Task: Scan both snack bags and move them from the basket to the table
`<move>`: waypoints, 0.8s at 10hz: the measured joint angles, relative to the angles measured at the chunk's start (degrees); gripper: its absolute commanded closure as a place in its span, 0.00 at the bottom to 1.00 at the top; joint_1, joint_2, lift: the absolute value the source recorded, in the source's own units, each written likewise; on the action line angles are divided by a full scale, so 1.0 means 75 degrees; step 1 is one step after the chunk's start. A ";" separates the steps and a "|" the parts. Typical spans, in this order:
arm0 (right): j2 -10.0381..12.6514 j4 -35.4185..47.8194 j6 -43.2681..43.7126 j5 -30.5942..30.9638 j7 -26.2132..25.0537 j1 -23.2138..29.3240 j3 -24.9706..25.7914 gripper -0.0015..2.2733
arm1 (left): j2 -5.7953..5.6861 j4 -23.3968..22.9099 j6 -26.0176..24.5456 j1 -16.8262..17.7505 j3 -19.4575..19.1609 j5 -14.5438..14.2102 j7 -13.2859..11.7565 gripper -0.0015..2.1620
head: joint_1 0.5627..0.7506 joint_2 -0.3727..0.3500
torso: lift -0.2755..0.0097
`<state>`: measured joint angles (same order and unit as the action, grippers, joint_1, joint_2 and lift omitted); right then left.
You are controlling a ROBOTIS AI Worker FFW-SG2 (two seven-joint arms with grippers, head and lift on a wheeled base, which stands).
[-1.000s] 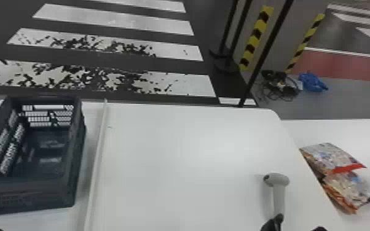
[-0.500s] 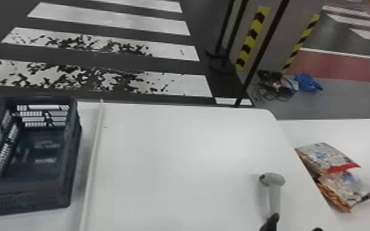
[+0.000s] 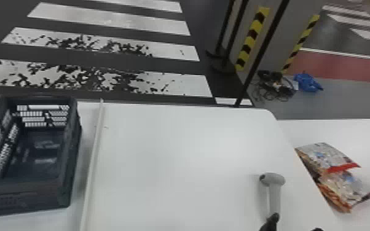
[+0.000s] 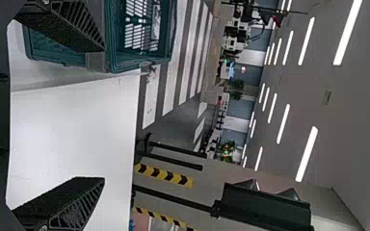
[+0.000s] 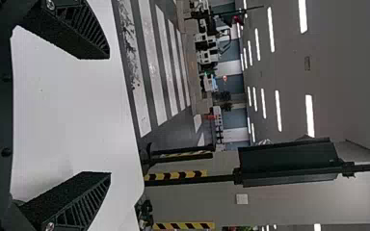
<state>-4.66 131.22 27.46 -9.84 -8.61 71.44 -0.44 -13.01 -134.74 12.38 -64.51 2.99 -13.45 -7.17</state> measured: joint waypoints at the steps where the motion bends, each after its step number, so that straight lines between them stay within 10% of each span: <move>1: 0.0000 -0.0003 0.0000 0.0000 0.0000 0.0002 0.0000 0.03 | 0.0000 0.0001 0.0004 0.0000 -0.0002 -0.0001 -0.0005 0.01 | 0.70 0.17 | 0.62; 8: 0.0000 -0.0012 0.0013 -0.0012 0.0000 0.0013 0.0000 0.03 | 0.0012 0.0031 0.0042 0.0000 -0.0053 -0.0048 -0.0051 0.01 | 0.70 0.18 | 0.62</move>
<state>-4.66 131.13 27.55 -9.93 -8.61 71.53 -0.44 -12.92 -134.50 12.69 -64.51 2.60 -13.81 -7.56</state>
